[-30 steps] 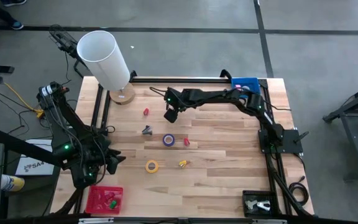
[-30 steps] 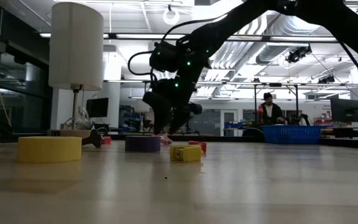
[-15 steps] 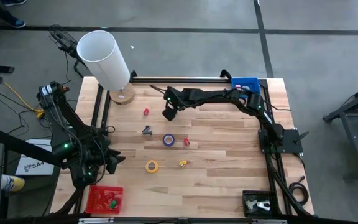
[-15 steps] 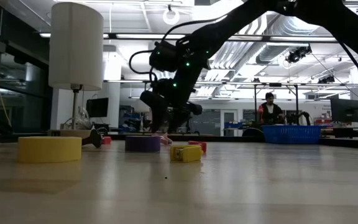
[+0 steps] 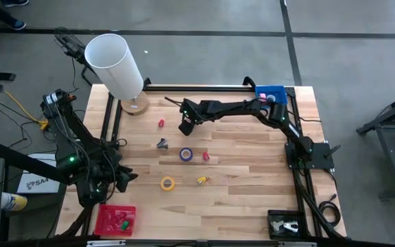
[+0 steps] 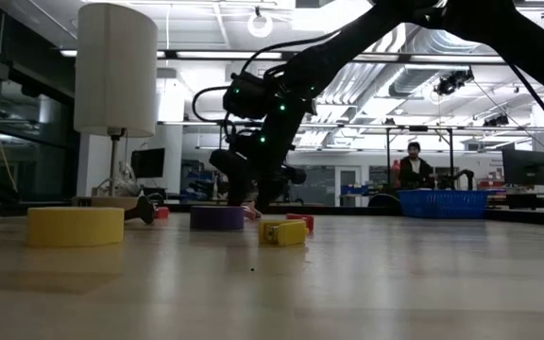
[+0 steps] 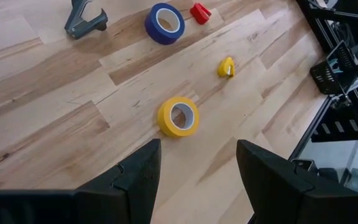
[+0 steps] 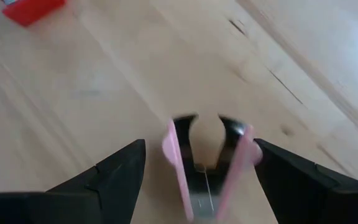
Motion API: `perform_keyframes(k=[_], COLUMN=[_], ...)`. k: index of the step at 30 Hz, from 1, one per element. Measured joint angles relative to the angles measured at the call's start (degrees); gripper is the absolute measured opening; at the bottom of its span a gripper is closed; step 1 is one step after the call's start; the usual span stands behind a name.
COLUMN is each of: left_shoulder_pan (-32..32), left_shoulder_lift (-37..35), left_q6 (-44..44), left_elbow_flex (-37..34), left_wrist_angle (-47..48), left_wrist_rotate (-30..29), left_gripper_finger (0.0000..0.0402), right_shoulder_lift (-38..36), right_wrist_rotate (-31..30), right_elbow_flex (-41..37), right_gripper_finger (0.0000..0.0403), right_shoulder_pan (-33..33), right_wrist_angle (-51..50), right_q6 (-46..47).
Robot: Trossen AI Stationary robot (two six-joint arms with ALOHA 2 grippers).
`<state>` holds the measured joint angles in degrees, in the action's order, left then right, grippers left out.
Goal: Pick and place Stapler, Stapler remover, tape
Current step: Put the pink staple remover into the black bin
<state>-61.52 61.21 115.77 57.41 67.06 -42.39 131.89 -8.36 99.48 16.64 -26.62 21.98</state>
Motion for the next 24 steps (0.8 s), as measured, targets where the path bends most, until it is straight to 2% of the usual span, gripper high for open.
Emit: perform_keyframes(k=[9, 24], left_shoulder_pan=[0.0, 0.0], left_shoulder_lift=[0.0, 0.0], left_q6=[0.0, -0.5], left_elbow_flex=[0.0, 0.0], left_wrist_angle=[0.0, 0.4], left_wrist_rotate=[0.3, 0.4], left_gripper_finger=[0.0207, 0.0207], right_shoulder_lift=[0.5, 0.5], right_wrist_rotate=[-2.6, -2.4], right_elbow_flex=[0.0, 0.0], right_gripper_finger=[0.0276, 0.0218], right_shoulder_pan=[-0.7, -0.7], right_wrist_angle=[-0.2, -1.0], right_q6=[-3.2, -4.1])
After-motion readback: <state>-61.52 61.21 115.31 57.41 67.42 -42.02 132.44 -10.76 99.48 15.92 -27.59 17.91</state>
